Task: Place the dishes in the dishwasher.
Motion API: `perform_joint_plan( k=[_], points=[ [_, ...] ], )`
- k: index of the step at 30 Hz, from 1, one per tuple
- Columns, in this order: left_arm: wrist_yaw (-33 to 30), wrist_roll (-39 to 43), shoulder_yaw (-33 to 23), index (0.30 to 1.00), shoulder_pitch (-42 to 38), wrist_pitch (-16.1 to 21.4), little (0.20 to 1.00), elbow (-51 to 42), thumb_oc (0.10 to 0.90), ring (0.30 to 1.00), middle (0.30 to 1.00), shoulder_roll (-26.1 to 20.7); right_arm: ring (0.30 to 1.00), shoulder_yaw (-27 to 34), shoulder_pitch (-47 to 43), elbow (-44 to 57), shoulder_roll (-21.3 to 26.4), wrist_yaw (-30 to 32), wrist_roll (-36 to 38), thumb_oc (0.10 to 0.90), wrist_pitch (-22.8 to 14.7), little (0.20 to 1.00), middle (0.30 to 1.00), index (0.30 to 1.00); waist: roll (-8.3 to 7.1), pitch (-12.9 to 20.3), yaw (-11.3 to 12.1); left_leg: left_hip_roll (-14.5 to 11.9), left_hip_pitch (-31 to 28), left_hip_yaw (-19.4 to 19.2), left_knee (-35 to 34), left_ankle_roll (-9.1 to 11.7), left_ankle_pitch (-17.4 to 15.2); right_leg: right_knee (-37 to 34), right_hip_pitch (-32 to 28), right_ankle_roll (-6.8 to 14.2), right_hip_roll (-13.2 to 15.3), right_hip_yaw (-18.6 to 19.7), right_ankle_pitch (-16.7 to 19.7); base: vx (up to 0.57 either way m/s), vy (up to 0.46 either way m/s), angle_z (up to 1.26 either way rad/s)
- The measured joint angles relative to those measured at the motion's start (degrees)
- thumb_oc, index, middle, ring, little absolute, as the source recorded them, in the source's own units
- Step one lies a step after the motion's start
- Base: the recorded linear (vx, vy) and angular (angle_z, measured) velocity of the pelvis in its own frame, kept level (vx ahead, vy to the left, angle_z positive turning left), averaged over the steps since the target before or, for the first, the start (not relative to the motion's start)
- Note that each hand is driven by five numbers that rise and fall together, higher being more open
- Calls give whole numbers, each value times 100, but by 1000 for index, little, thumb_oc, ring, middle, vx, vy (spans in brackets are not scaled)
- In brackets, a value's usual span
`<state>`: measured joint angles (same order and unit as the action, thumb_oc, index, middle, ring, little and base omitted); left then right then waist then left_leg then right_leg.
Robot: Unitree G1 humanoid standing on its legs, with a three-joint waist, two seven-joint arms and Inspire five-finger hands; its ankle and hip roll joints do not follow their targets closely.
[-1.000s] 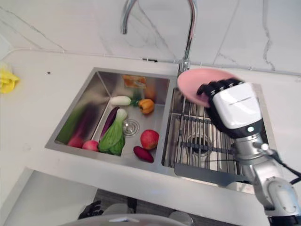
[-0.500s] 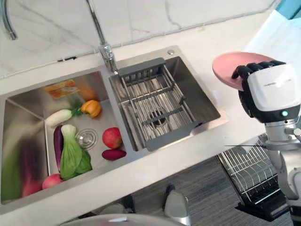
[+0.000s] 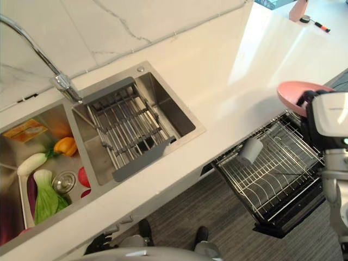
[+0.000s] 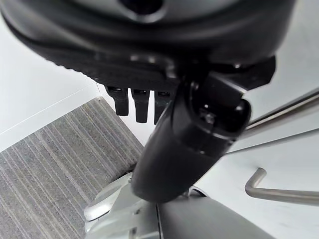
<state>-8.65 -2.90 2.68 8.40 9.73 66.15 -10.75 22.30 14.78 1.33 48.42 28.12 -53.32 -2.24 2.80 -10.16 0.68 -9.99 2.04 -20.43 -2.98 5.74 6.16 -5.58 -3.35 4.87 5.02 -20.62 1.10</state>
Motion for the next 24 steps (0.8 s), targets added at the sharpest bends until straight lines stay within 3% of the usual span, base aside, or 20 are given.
perform_joint_plan(
  k=[5, 12, 15, 17, 19, 21, 24],
  points=[
    [-12, -9, 98, 900, -57, 10, 900, 5, 800, 900, 900, 82, 300, 238, 412, -91, -612, 168, 176, 400, -27, 300, 300, 300, 122, -198, -87, 54, -91, 322, -144, 44, 98, -10, -241, 56, 26, -272, -75, 3, -30, 33],
    [-129, -9, 113, 900, -70, 15, 900, -30, 800, 900, 900, 205, 300, 242, 739, -349, -1261, 299, 198, 400, 42, 300, 300, 300, 232, -345, -113, 124, -70, 391, -169, 26, 123, -8, -270, 72, 45, -282, -114, -45, 6, 7],
    [-140, -6, 180, 900, -75, 21, 900, -259, 800, 900, 900, 200, 300, 153, 692, -635, -1234, 357, 403, 400, 175, 300, 300, 300, 303, -505, -114, 134, 134, 405, -103, 25, 124, 27, -76, 75, 64, -291, -104, -253, 63, 0],
    [-212, 80, 327, 900, -130, 80, 900, -638, 800, 900, 900, 114, 300, -393, 28, -1292, -935, 547, 417, 400, 355, 300, 300, 300, 374, -893, -163, 86, 513, 362, 62, -4, 144, 335, 467, 61, 130, -182, -83, -180, 101, -23],
    [-227, 123, 406, 900, -484, 132, 900, -598, 800, 900, 900, 108, 300, -611, -403, -1745, -632, 453, 419, 400, 407, 300, 300, 300, 544, -1283, -164, 109, 645, 369, 2, -65, 191, 372, 643, 56, 173, -125, -35, -40, 89, -10],
    [-242, 139, 441, 900, -533, 147, 900, -623, 800, 900, 900, 109, 300, -854, -648, -1907, -658, 351, 434, 400, 451, 300, 300, 300, 534, -1425, -129, 184, 594, 337, -94, -76, 197, 342, 652, 94, 249, -105, -7, -48, 114, -13],
    [-324, 425, 509, 900, -505, 227, 900, -663, 800, 900, 900, 97, 300, -1481, -1231, -1950, -510, 424, 430, 400, 449, 300, 300, 300, 468, -1505, -44, 305, 637, -30, -213, -123, 191, 124, 874, 190, 335, 251, 188, 20, 37, -46]
  ],
)
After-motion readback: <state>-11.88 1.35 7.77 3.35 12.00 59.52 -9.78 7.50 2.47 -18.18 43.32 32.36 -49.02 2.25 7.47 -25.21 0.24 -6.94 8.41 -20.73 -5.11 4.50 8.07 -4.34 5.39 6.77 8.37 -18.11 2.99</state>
